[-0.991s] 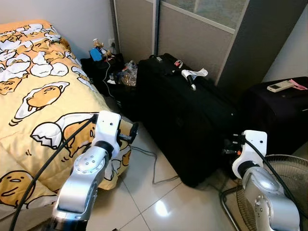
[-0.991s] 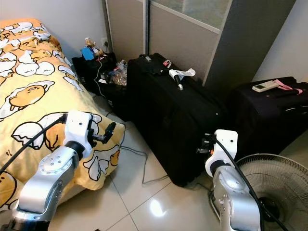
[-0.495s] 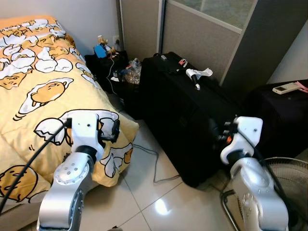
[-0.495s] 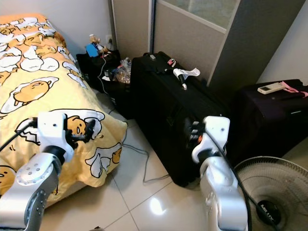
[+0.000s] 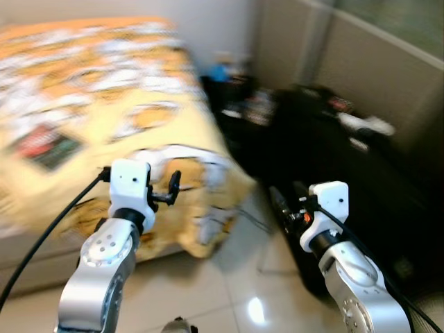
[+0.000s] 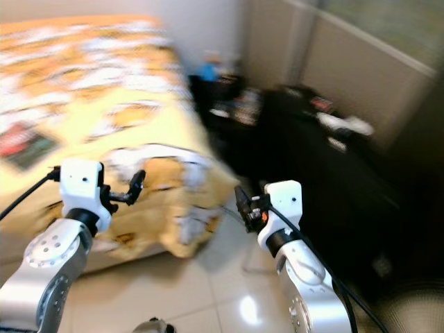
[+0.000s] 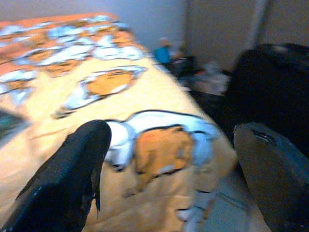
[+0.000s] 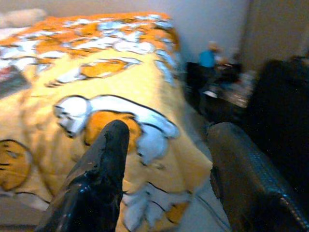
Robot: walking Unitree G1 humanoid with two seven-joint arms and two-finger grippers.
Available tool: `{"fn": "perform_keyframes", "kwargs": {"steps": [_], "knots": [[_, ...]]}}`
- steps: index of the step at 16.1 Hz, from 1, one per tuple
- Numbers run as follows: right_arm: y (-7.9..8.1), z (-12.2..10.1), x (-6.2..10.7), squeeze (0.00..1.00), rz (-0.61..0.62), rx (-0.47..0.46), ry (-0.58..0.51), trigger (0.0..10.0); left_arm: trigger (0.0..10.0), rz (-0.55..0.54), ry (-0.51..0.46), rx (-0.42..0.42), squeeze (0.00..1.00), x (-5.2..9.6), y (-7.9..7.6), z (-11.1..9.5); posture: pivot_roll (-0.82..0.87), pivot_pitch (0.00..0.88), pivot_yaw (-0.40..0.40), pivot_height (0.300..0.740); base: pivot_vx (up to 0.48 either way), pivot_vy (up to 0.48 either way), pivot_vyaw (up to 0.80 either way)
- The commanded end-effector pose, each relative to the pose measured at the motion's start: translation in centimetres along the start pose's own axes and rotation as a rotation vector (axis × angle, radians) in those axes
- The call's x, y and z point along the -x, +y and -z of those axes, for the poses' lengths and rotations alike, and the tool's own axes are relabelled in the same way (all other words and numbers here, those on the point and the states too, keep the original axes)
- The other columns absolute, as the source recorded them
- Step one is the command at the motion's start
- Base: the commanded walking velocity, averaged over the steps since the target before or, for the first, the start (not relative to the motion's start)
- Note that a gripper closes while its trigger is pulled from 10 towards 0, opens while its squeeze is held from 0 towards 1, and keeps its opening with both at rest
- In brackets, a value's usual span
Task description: Clean up the room
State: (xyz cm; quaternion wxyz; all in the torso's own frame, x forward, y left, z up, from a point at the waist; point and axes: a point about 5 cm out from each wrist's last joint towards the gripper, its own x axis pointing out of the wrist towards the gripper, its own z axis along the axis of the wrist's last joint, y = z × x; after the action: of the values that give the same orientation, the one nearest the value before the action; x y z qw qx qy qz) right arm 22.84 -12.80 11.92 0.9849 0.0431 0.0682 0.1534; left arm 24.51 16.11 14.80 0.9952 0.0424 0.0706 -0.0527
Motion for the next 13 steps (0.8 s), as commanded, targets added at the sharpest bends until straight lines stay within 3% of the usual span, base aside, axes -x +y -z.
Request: {"fn": "perform_keyframes", "kwargs": {"steps": [1,4,8,13], "knots": [[0.1,-0.1,-0.2,0.0,-0.011,-0.002,-0.01,10.0,10.0,-0.008,-0.018,-0.003,0.95,0.3,0.0,-0.3,0.06,0.0,0.021,0.74,0.341,0.0,0.8],[0.0,0.0,-0.4,0.0,-0.014,-0.003,-0.002,10.0,10.0,-0.019,-0.016,-0.003,0.95,0.5,0.1,-0.2,0.08,0.0,0.006,0.74,0.349,0.0,0.8],[-2.9,-0.2,-0.9,0.0,0.225,-0.048,-0.004,10.0,10.0,0.017,-0.005,-0.033,0.94,0.0,0.0,0.0,0.06,0.0,0.01,0.74,0.354,0.0,0.0],[-3.2,-0.3,-0.7,0.0,0.274,-0.059,-0.028,10.0,10.0,0.056,-0.012,-0.001,0.95,-1.2,-0.5,-0.1,0.03,0.0,0.039,0.74,0.355,0.0,0.0]]}}
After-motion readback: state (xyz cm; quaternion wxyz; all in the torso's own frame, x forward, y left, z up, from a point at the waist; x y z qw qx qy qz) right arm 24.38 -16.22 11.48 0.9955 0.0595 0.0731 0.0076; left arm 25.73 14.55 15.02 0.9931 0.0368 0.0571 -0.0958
